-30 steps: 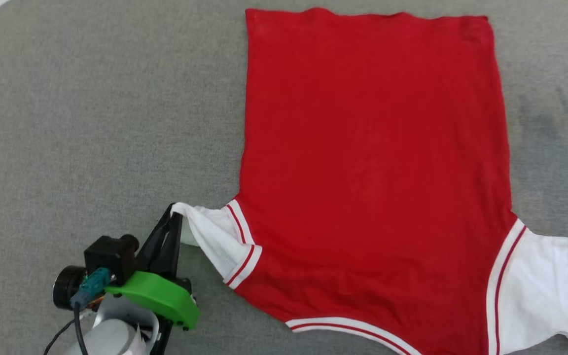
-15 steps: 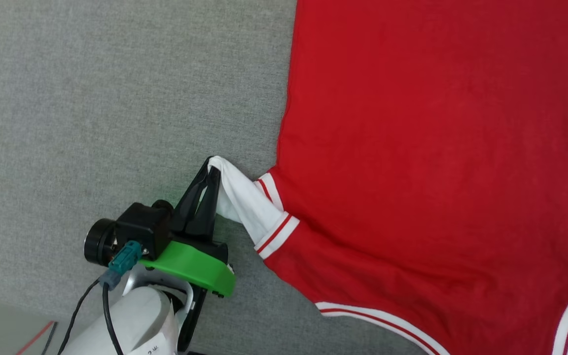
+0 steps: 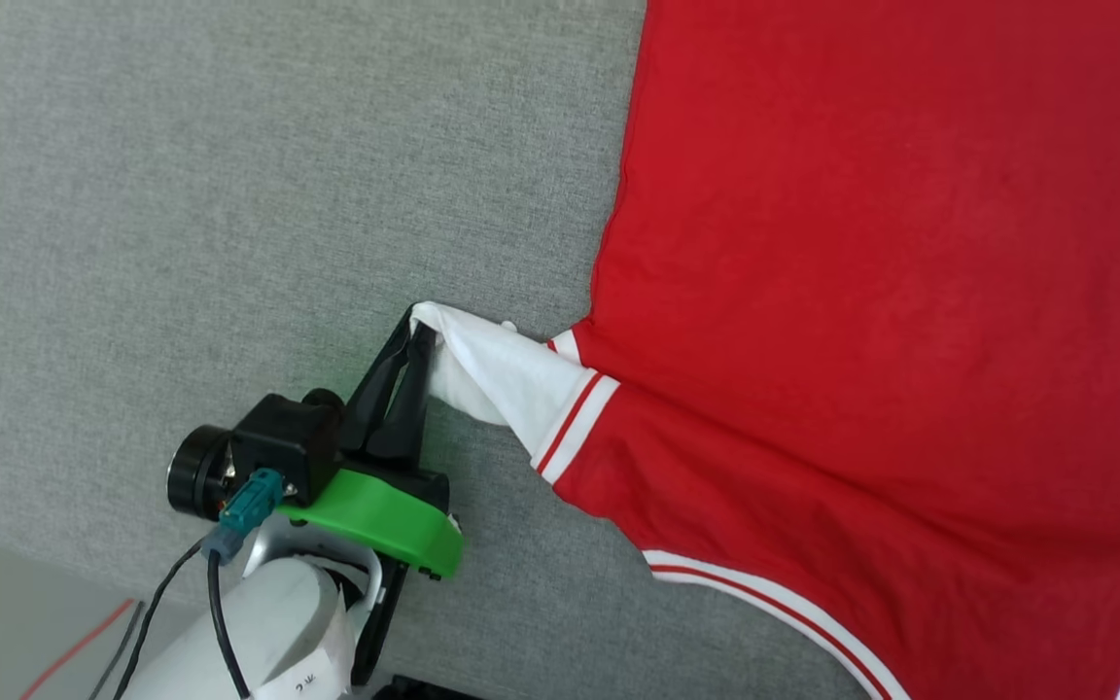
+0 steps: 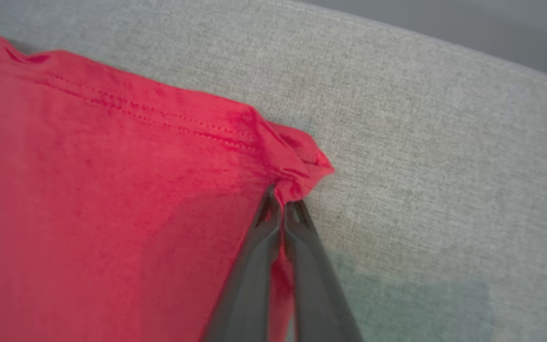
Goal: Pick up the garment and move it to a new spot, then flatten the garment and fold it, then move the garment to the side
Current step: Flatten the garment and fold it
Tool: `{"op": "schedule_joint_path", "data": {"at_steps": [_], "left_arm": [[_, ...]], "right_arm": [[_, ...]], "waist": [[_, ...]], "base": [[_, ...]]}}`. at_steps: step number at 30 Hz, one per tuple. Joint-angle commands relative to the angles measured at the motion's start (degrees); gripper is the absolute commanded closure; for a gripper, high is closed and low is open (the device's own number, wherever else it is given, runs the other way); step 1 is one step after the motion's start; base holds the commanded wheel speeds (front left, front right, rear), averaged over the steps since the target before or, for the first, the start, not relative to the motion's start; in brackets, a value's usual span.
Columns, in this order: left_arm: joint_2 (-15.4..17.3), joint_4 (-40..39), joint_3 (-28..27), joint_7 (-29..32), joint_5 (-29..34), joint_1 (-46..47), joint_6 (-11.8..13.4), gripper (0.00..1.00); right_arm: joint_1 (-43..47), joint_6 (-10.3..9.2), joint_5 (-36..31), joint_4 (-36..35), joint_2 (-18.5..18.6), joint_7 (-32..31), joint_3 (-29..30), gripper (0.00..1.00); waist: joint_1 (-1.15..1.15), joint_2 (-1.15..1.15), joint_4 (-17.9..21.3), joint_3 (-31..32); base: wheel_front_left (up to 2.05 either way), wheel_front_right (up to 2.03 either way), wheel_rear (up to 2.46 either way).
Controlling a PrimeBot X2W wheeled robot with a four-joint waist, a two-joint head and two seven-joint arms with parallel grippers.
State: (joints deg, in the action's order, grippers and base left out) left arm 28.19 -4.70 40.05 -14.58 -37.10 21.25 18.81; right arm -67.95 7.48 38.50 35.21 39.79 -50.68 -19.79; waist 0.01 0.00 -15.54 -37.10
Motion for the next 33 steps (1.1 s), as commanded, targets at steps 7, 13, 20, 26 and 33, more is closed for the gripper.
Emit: {"op": "schedule_joint_path", "data": {"at_steps": [7,13,20,26,33], "left_arm": [[1.2,2.0,-1.3,-0.3,-1.1,-3.9,-0.2,1.00],[3.5,1.8,-2.4,-0.3,-2.2,-9.3,1.1,1.00],[6.1,-0.1,-3.5,0.1,-3.6,-14.2,2.8,1.00],[7.3,-1.6,-4.1,0.4,-4.5,-16.8,3.9,1.00],[7.9,-3.0,-4.2,0.6,-4.8,-17.4,4.3,1.00]], "right_arm": [[5.1,0.01,4.0,-3.5,2.3,8.1,-5.5,1.00],[12.8,0.01,10.1,-11.5,9.7,13.1,-10.6,1.00],[26.4,0.01,15.7,-19.5,17.4,18.0,-11.6,1.00],[40.9,0.01,19.4,-22.8,20.8,22.5,-8.7,1.00],[67.2,0.01,22.4,-21.6,12.7,25.7,-3.7,1.00]], "waist": [[-0.01,0.00,4.3,10.7],[-0.01,0.00,7.7,18.1],[-0.01,0.00,11.9,23.2],[-0.01,0.00,14.9,25.4],[-0.01,0.00,15.8,24.0]], "base": [[0.00,0.00,0.00],[0.00,0.00,0.00],[0.00,0.00,0.00],[0.00,0.00,0.00],[0.00,0.00,0.00]]}}
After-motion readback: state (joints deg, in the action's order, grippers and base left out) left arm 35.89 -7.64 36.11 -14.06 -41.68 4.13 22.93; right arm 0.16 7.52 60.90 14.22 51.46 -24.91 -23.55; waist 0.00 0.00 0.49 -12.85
